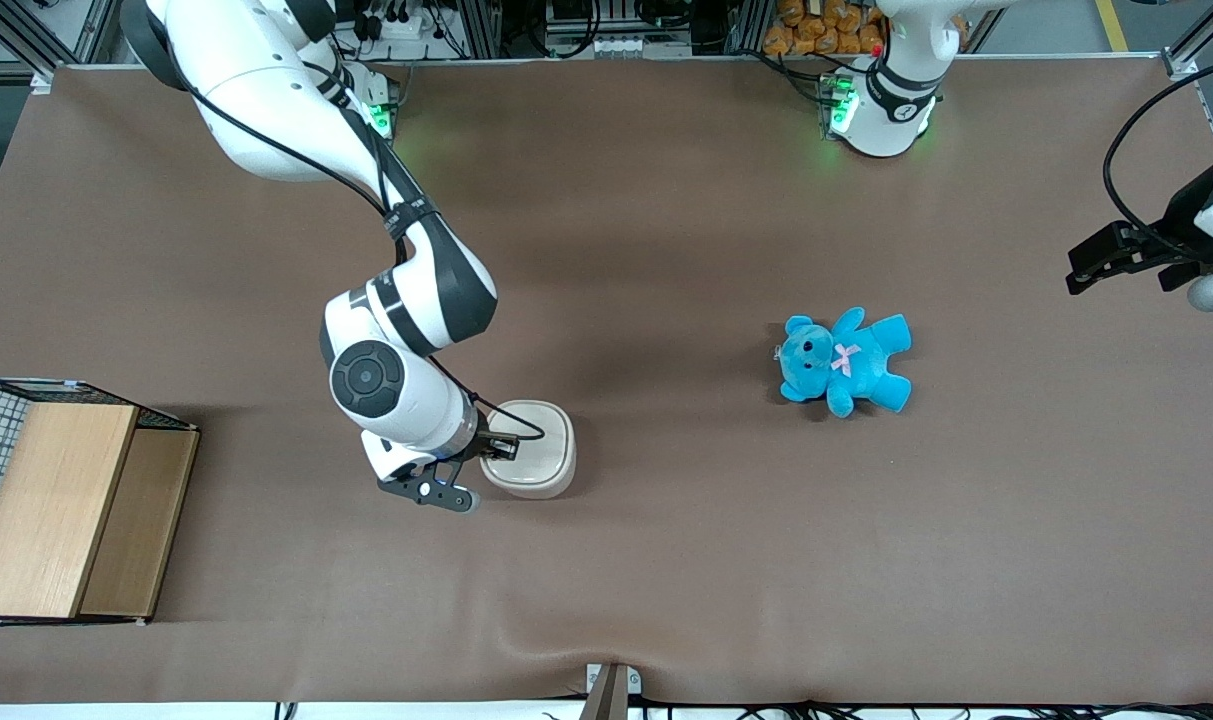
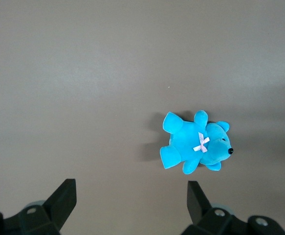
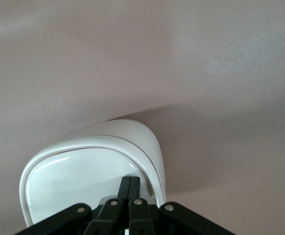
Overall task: Open trash can with right arm
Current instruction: 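Lower the right gripper onto the trash can lid edge, then lift the lid edge with the right gripper to flip it open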
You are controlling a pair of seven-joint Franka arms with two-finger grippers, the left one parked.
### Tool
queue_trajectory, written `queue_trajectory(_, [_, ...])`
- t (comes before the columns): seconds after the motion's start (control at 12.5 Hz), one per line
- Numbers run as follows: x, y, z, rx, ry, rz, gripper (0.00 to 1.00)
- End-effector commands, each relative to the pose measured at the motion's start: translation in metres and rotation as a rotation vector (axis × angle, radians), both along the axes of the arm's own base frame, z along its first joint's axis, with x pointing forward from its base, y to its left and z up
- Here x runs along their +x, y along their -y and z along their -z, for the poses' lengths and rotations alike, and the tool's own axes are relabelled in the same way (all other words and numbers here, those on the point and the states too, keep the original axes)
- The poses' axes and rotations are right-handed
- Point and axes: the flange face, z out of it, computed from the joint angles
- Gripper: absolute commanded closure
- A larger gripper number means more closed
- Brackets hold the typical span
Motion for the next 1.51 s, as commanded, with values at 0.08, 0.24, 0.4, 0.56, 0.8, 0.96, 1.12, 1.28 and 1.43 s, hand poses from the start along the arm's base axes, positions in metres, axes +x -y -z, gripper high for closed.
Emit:
queue_trajectory(0.08, [-0.005, -0.011, 0.014, -0.01, 0.009, 0.0, 1.0])
queue_trajectory(0.24, [-0.002, -0.001, -0.002, -0.007, -0.021, 0.014, 1.0])
queue_trajectory(0.4, [-0.001, 0.0, -0.024, -0.022, -0.063, 0.006, 1.0])
queue_trajectory(0.56, [0.002, 0.006, -0.04, -0.015, -0.091, 0.014, 1.0])
queue_trajectory(0.8, [0.002, 0.006, -0.058, 0.021, -0.12, 0.03, 1.0])
queue_trajectory(0.96, [0.002, 0.011, -0.078, 0.059, -0.169, 0.084, 1.0])
queue_trajectory(1.12, [-0.001, 0.013, -0.099, 0.091, -0.202, 0.083, 1.0])
queue_trajectory(1.28, [-0.001, 0.022, -0.117, 0.127, -0.211, 0.095, 1.0])
queue_trajectory(1.43, [-0.001, 0.031, -0.126, 0.128, -0.216, 0.103, 1.0])
